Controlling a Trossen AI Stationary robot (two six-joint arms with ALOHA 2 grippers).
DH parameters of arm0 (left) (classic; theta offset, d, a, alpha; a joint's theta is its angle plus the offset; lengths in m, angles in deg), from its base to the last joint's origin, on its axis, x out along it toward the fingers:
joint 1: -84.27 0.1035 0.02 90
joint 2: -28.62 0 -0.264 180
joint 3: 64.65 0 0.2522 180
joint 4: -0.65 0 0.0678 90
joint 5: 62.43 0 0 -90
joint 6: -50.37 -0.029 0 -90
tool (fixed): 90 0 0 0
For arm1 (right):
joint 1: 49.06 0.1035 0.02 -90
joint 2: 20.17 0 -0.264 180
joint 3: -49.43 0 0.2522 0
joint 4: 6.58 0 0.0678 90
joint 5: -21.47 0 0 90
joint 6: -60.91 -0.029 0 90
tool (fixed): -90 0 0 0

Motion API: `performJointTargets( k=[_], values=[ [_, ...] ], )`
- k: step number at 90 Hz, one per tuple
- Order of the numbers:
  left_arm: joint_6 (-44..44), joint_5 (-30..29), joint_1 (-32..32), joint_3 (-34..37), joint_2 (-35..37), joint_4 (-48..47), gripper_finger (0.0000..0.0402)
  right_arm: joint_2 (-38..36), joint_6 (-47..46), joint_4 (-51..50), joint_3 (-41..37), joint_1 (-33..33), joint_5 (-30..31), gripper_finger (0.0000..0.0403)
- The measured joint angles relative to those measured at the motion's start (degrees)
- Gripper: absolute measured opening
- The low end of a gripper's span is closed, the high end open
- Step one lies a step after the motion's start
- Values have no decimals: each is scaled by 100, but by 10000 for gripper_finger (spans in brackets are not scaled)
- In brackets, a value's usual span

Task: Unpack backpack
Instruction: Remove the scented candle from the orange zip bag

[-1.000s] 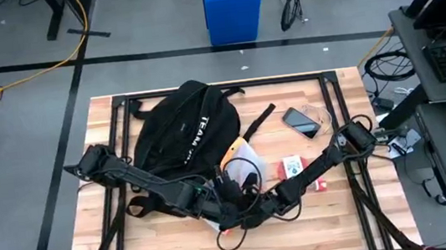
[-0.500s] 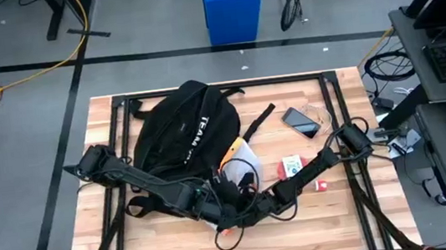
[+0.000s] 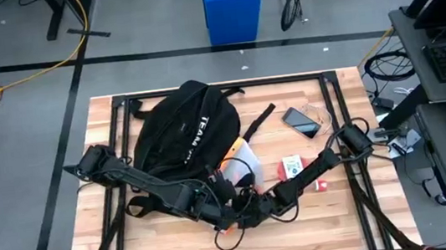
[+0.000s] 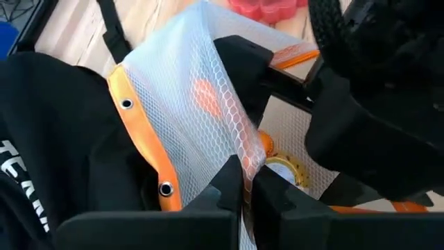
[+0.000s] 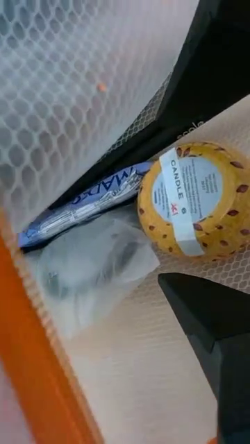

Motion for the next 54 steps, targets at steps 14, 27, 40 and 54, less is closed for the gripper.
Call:
performJointTargets(
  k=[14, 27, 40, 54],
  values=[
    [262, -22, 7, 2, 0, -39, 0, -2, -218, -116, 4, -72, -202, 352],
    [739, -29, 7, 4, 0, -425, 0, -2, -341, -118, 4, -76, -353, 352],
    [904, -37, 4, 4, 0, -614, 0, 12, -389, -119, 4, -96, -373, 352],
    [940, -16, 7, 15, 0, -639, 0, 315, -240, 46, 11, -173, -578, 352]
  ],
)
